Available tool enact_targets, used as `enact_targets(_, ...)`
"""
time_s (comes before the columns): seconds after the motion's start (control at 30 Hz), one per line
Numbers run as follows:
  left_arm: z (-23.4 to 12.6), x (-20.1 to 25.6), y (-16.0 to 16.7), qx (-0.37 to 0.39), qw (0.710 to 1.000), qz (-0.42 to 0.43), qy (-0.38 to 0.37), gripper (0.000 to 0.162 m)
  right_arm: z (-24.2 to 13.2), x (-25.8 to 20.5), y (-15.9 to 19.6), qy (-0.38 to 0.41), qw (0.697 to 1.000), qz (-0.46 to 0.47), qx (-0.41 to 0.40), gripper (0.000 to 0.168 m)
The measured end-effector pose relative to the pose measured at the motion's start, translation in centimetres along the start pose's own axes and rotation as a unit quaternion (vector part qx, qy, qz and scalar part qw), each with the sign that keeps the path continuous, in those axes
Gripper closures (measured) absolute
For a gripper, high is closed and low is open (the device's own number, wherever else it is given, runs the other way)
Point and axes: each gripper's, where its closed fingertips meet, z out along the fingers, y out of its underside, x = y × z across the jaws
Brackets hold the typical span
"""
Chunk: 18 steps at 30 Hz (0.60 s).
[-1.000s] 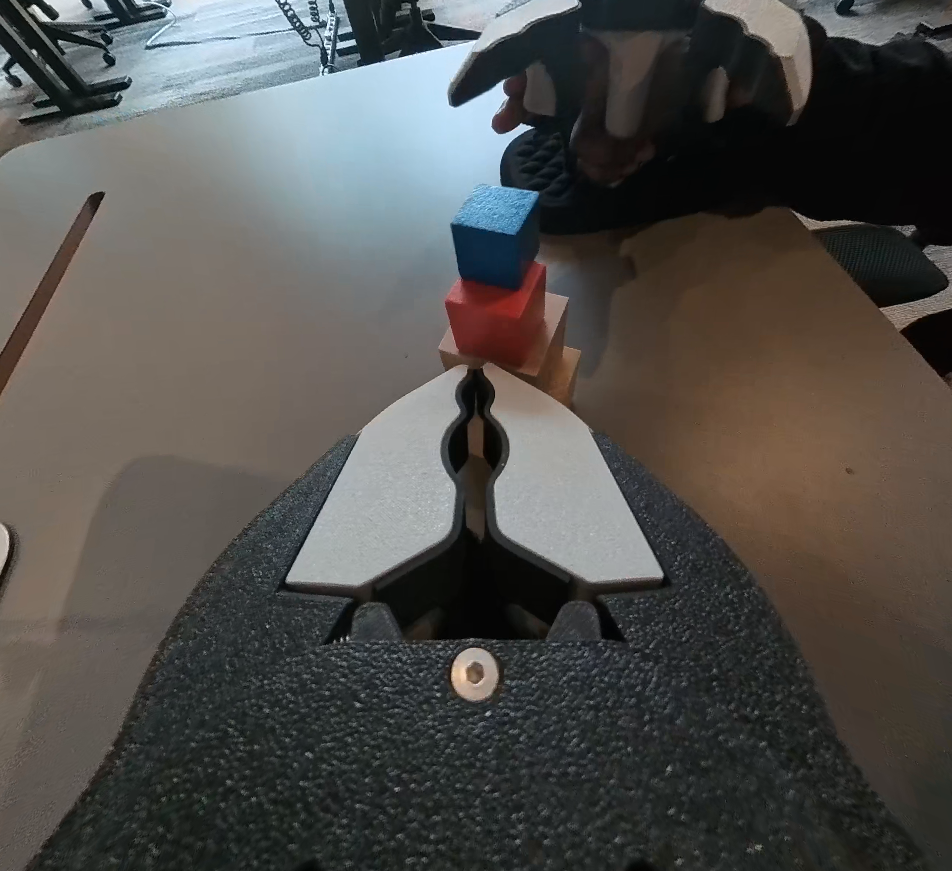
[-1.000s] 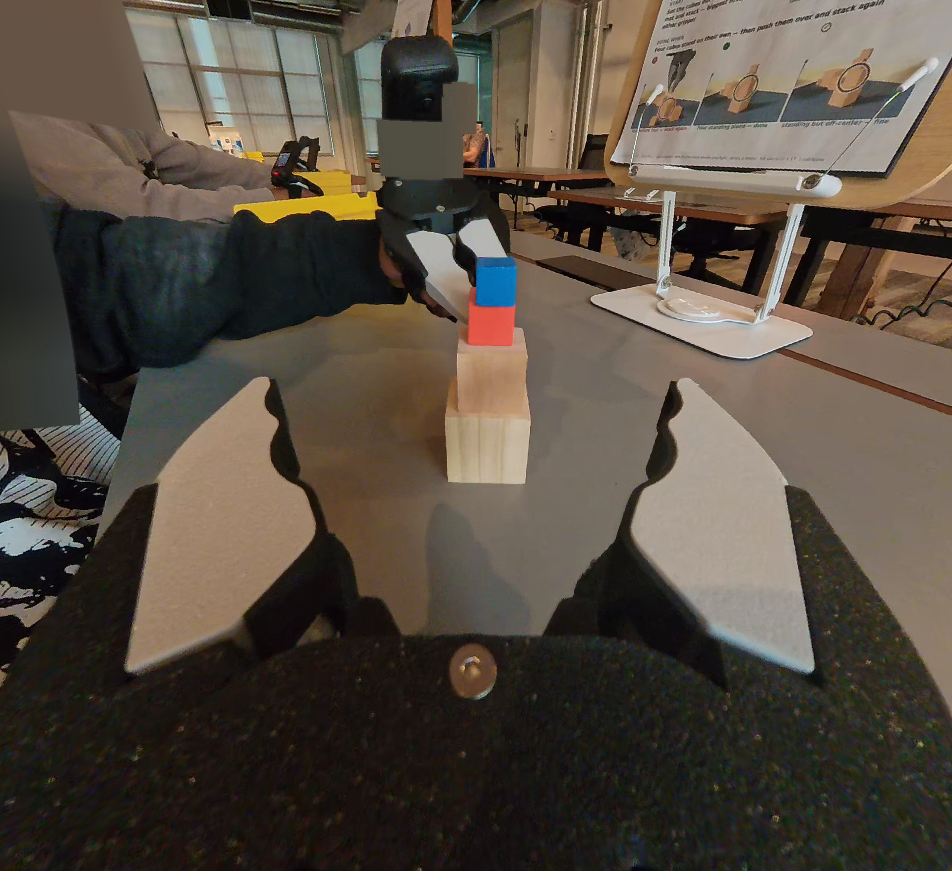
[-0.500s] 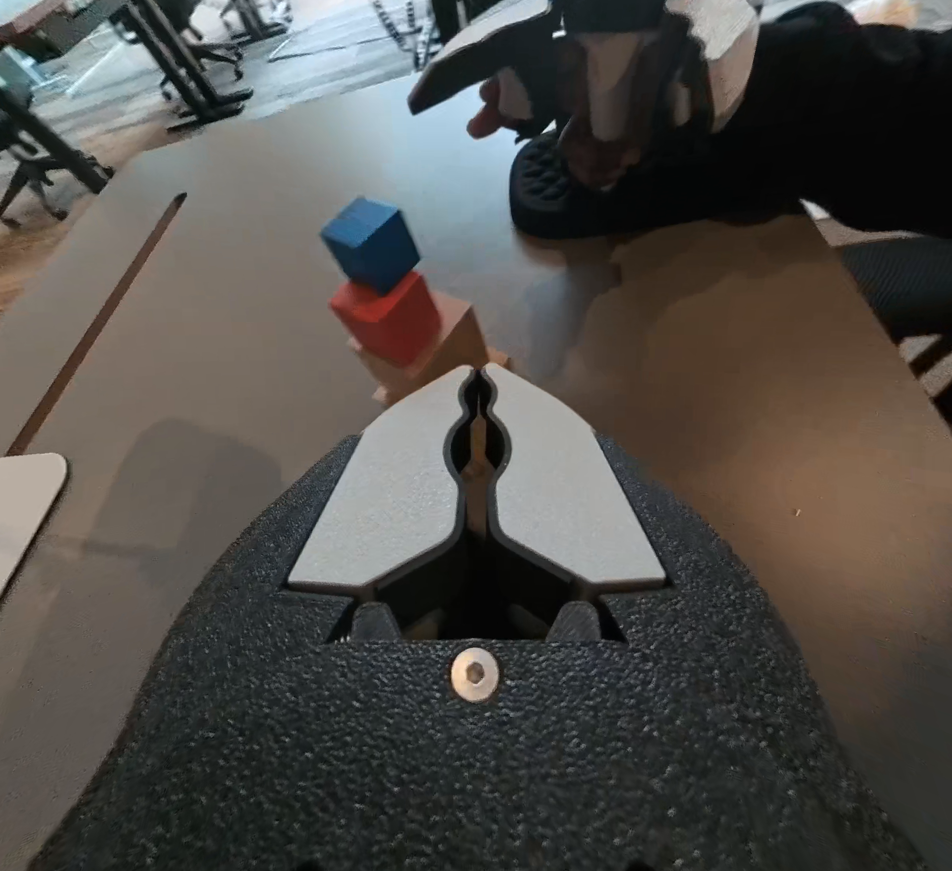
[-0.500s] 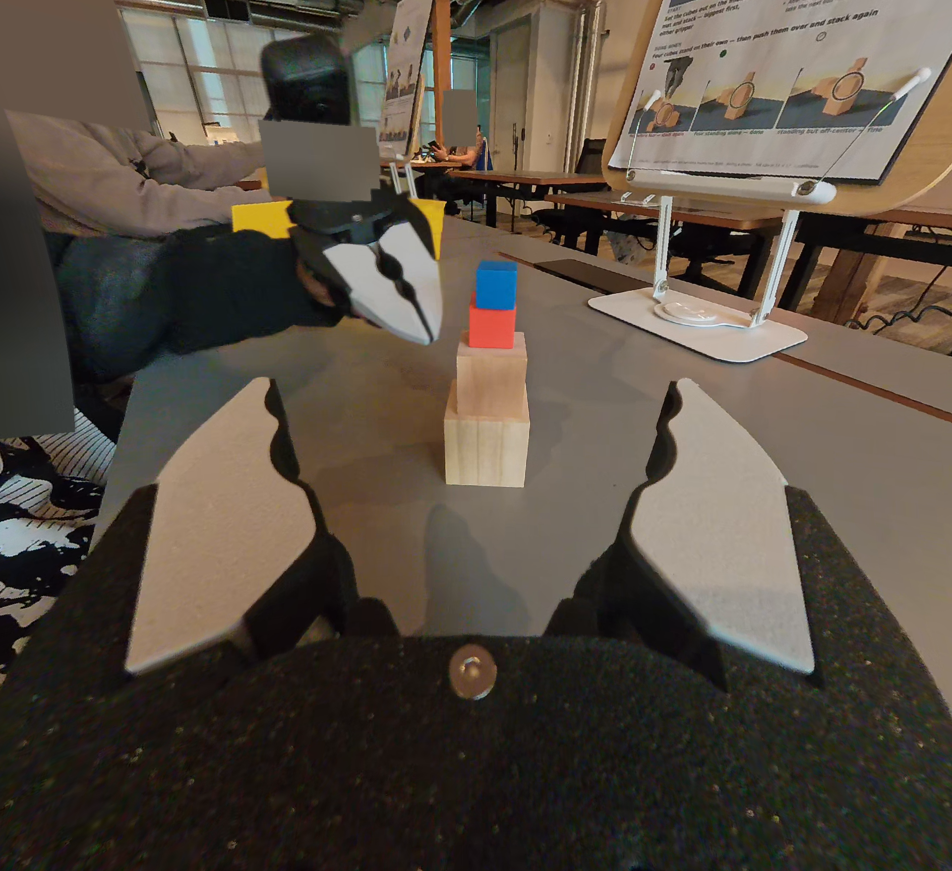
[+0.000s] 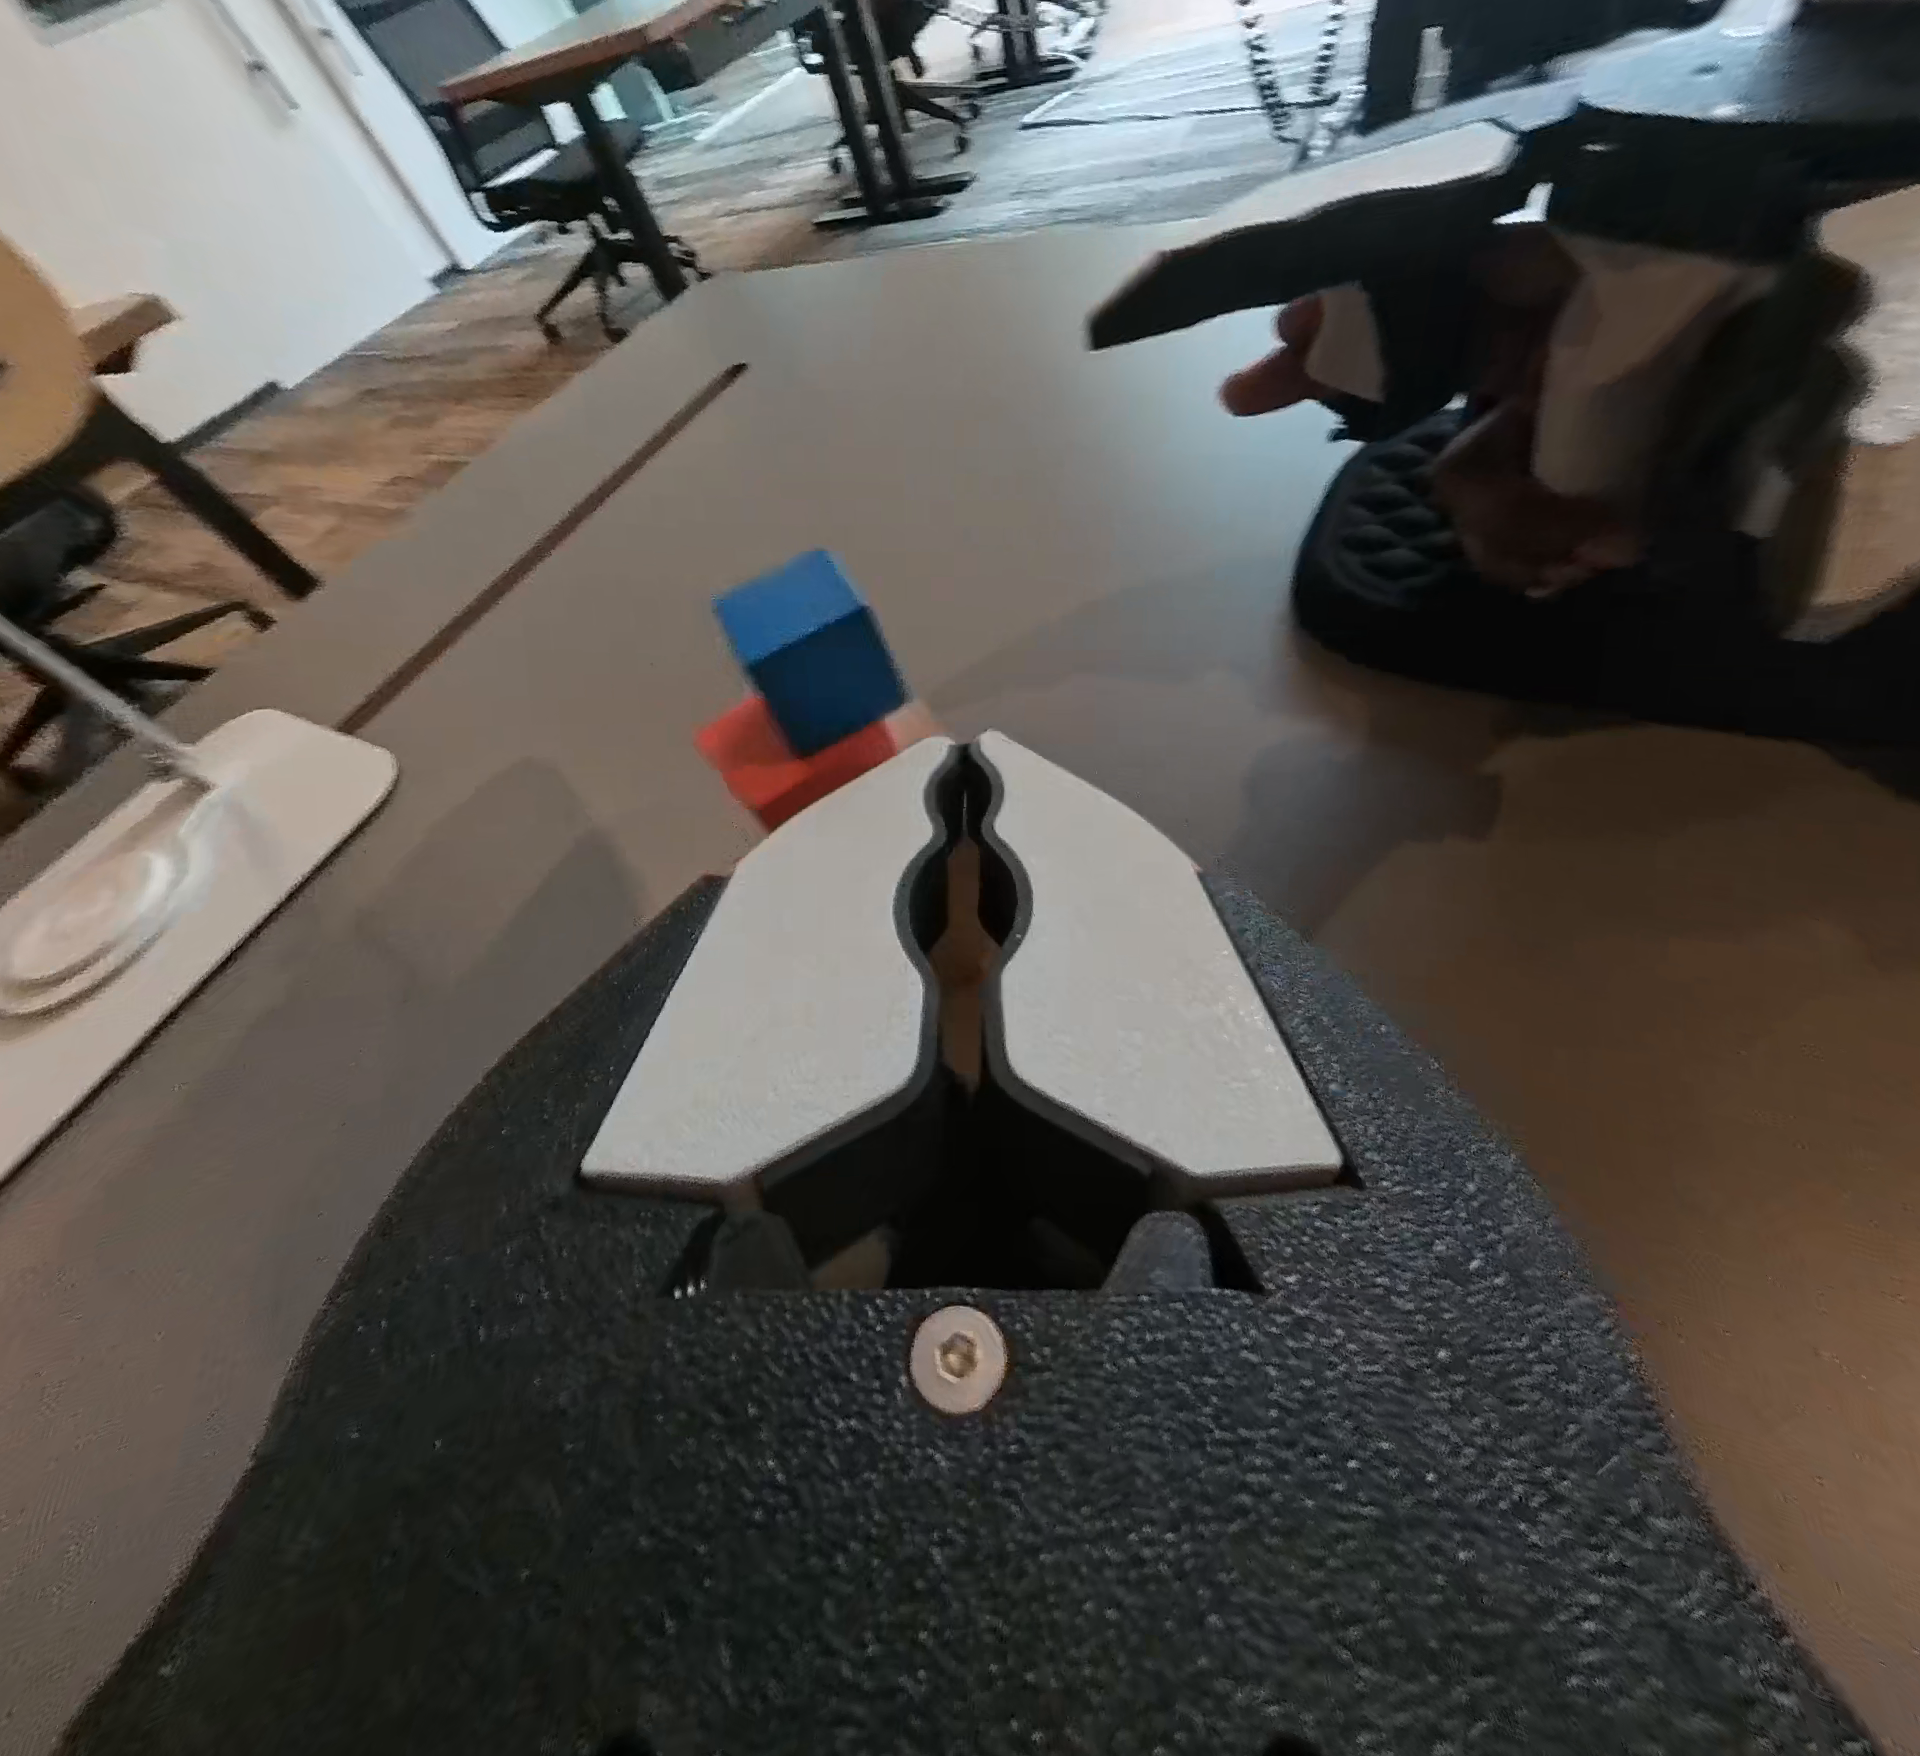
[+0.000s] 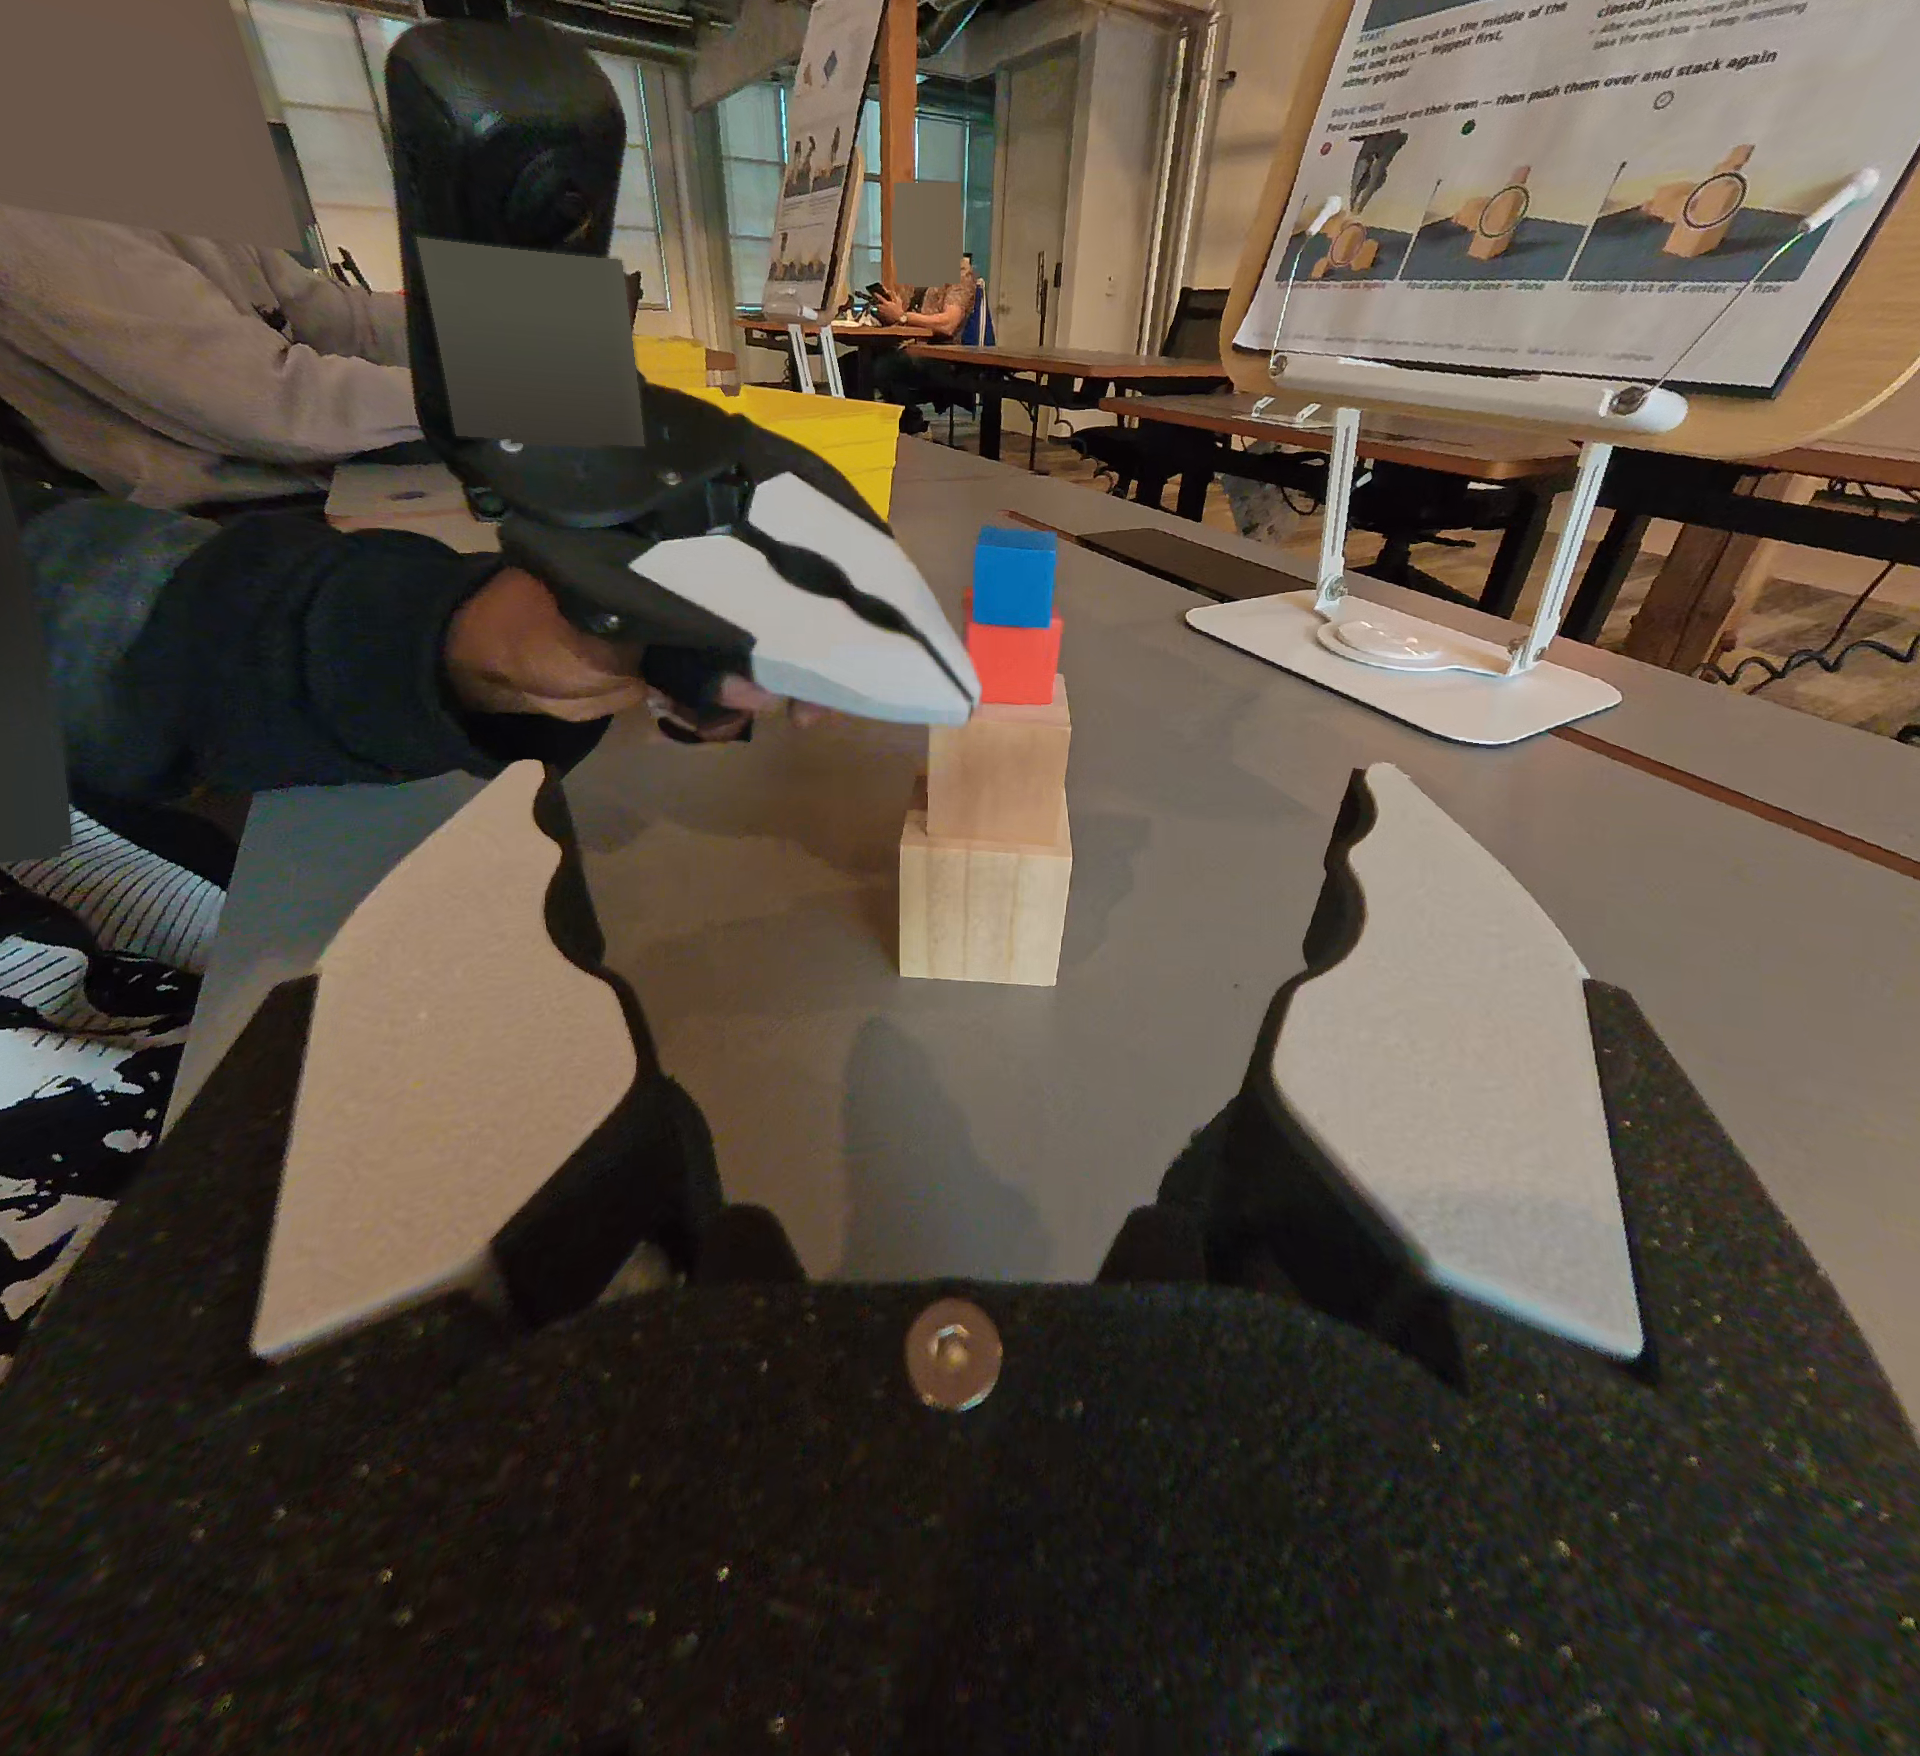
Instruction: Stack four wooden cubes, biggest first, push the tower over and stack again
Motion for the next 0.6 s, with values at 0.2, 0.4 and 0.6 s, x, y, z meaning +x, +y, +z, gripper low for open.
enact_targets(0.2, -0.7, -3.7, 0.4, -0.012, 0.999, -0.008, -0.045, 0.162, 0.0, 0.0, 0.1, -0.001, 1.0, 0.003, -0.002, 0.035)
enact_targets(0.4, -1.6, -2.3, 0.0, 0.0, 1.0, -0.004, -0.012, 0.162, 0.1, 0.1, 0.1, -0.001, 1.0, 0.007, -0.003, 0.035)
enact_targets(0.6, -1.3, 2.4, 0.9, -0.026, 0.999, 0.015, 0.034, 0.162, 0.1, 0.1, 0.1, -0.001, 1.0, 0.006, -0.003, 0.036)
